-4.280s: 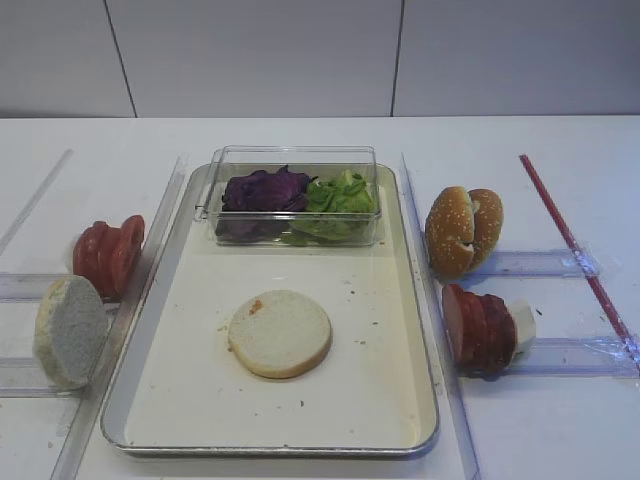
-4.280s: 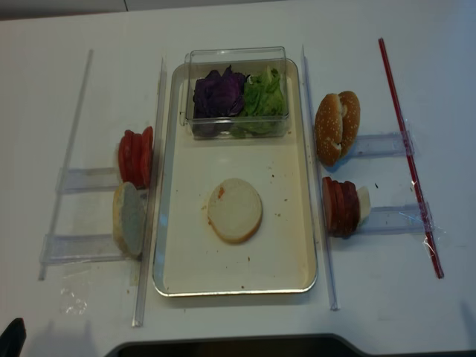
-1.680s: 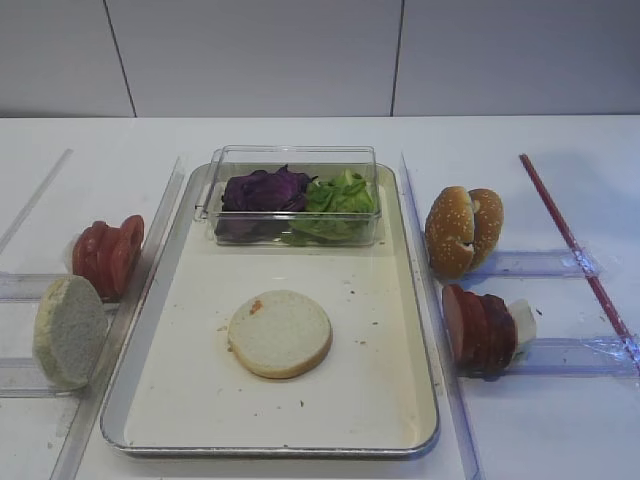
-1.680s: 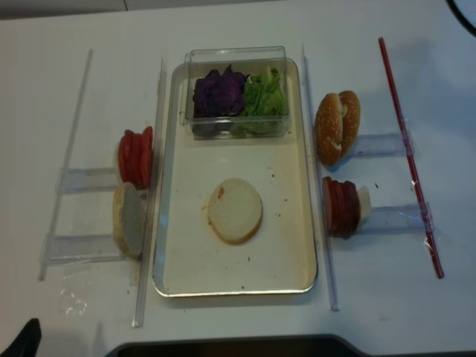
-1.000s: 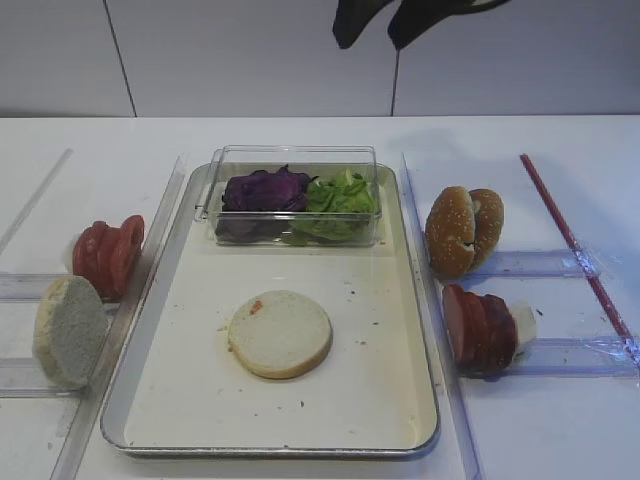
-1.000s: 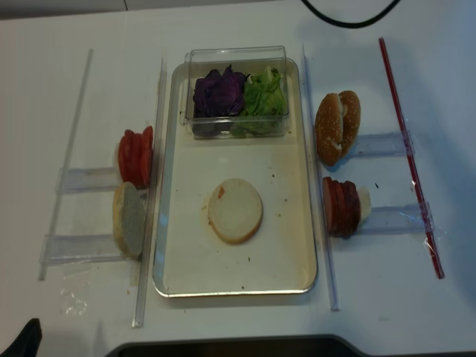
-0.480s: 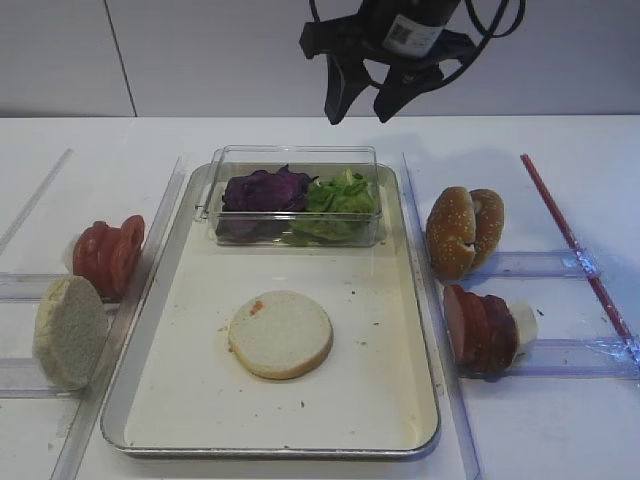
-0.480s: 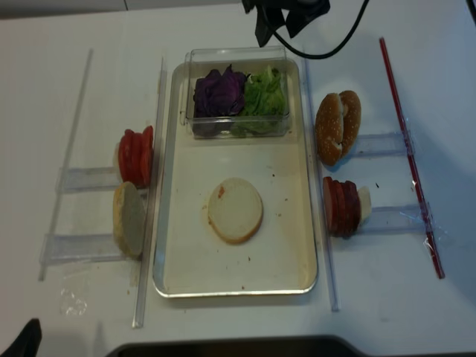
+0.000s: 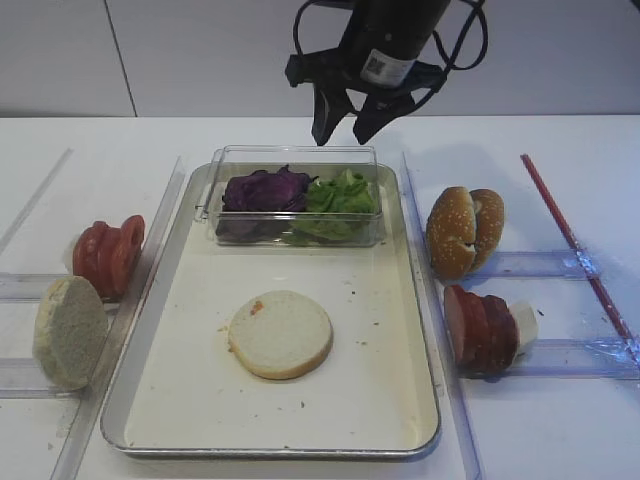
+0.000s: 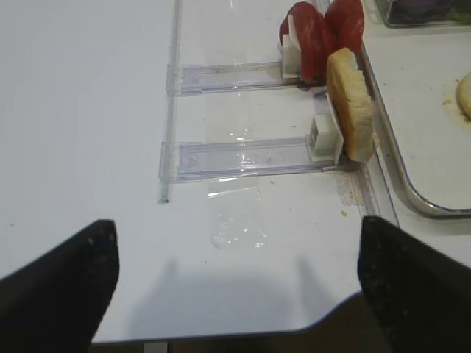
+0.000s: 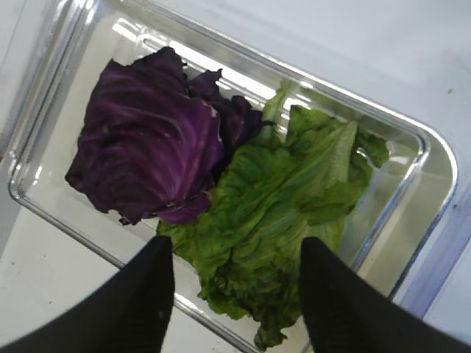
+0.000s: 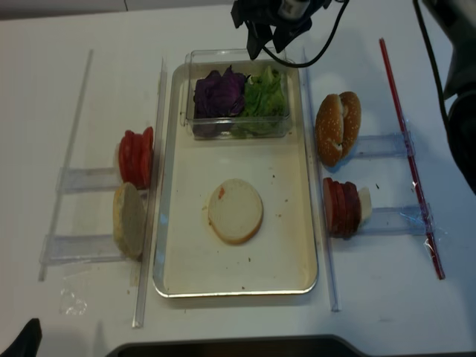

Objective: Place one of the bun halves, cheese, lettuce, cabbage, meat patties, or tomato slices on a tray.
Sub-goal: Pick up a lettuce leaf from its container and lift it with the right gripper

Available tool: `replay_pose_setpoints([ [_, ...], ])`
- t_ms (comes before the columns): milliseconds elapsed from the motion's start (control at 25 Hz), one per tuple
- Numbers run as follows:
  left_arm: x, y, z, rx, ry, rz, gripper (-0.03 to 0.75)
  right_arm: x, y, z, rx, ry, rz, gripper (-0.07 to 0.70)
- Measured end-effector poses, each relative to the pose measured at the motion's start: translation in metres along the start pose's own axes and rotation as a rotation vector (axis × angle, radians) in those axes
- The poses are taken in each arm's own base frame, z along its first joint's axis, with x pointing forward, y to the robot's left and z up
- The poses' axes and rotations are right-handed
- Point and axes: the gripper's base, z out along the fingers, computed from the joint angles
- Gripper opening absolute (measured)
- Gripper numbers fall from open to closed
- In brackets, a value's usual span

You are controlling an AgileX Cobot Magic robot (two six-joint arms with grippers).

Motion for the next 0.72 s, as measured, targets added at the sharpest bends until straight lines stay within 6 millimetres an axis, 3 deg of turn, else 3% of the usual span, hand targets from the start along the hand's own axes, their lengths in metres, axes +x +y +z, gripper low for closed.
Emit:
replay_pose_setpoints([
  [320, 0.0, 0.0, 0.0, 0.0, 0.0, 0.0, 0.645, 0.002, -0.008, 0.03, -0.012, 0.057, 0.01, 0.425],
  [720, 0.0, 0.0, 0.0, 0.0, 0.0, 0.0, 0.645, 0.002, -0.011, 0.038, -0.011, 0.07, 0.008, 0.425],
])
